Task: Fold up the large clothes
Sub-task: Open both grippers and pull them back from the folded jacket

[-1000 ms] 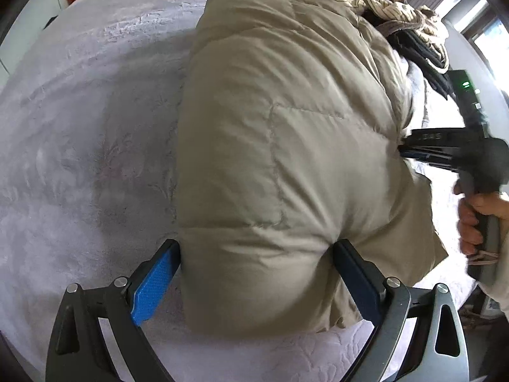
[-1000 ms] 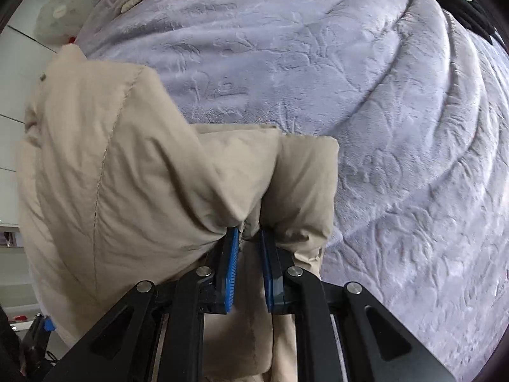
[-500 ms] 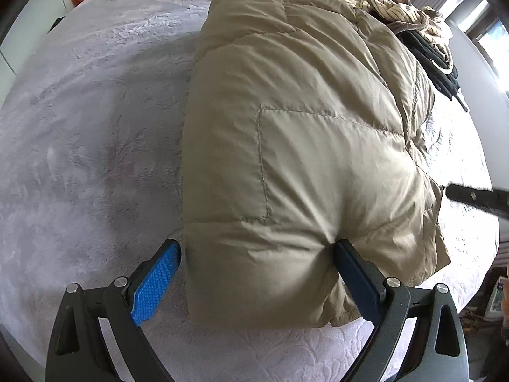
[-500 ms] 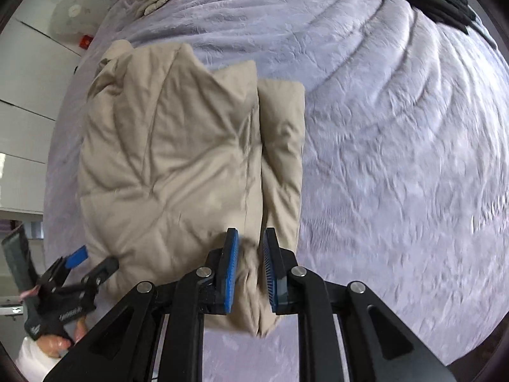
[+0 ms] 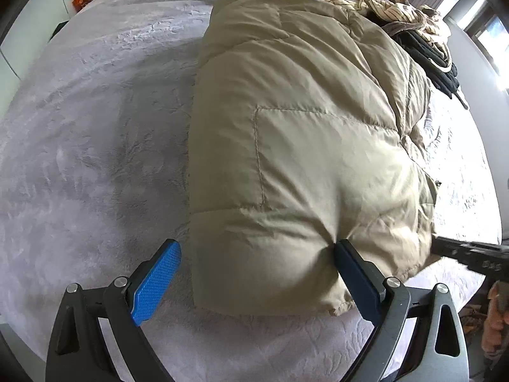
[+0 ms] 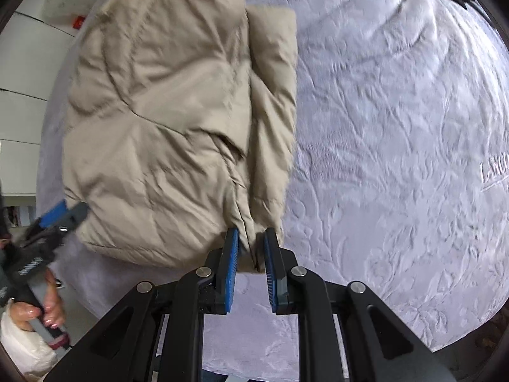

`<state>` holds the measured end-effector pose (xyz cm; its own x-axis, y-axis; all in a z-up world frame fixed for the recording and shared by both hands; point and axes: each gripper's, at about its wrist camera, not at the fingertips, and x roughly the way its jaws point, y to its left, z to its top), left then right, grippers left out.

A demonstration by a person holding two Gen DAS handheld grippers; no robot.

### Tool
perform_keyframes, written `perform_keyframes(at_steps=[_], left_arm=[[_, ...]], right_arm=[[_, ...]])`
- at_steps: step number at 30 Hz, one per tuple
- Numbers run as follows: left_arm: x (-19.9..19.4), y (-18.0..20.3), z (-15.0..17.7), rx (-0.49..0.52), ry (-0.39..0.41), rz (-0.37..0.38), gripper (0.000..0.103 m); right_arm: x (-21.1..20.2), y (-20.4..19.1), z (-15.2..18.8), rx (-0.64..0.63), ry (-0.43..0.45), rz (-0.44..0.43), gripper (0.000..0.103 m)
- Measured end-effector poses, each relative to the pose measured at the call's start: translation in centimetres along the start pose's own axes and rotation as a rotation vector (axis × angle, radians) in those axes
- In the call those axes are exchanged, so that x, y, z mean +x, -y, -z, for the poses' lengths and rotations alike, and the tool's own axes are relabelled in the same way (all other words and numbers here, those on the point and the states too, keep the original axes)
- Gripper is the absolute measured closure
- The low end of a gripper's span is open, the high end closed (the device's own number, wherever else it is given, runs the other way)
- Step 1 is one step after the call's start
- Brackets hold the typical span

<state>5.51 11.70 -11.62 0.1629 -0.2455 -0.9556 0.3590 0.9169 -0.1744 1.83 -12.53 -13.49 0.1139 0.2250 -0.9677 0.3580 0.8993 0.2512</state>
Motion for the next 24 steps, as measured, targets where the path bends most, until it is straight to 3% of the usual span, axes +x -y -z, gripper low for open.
perform_keyframes(at_steps=[7, 20, 21, 22, 24], left_arm=[[-1.5, -0.2, 0.8, 0.005, 0.011, -0.002, 0.005], [-6.4, -1.1, 0.7, 0.018, 0.045, 0.031, 0.005], [-6.9, -1.1, 0.6, 0.021, 0.05, 0.035, 0.005], [-7.2, -1.1, 0.5, 0.021, 0.053, 0.038, 0.005], [-8.2, -1.1, 0.4, 0.021, 0.063, 0.043, 0.005]], right_arm=[[-0.2, 0.0, 0.7, 0.006, 0.012, 0.004, 0.084], [-5.8, -3.2, 3.3, 0.019, 0.131, -0.008, 0.084], [-6.2, -3.5, 3.5, 0.016, 0.142, -0.007, 0.078], [-6.7, -3.9, 3.7, 0.011, 0.155, -0.005, 0.064], [-7.6, -4.7, 4.0, -0.001, 0.183, -0.004, 0.053]])
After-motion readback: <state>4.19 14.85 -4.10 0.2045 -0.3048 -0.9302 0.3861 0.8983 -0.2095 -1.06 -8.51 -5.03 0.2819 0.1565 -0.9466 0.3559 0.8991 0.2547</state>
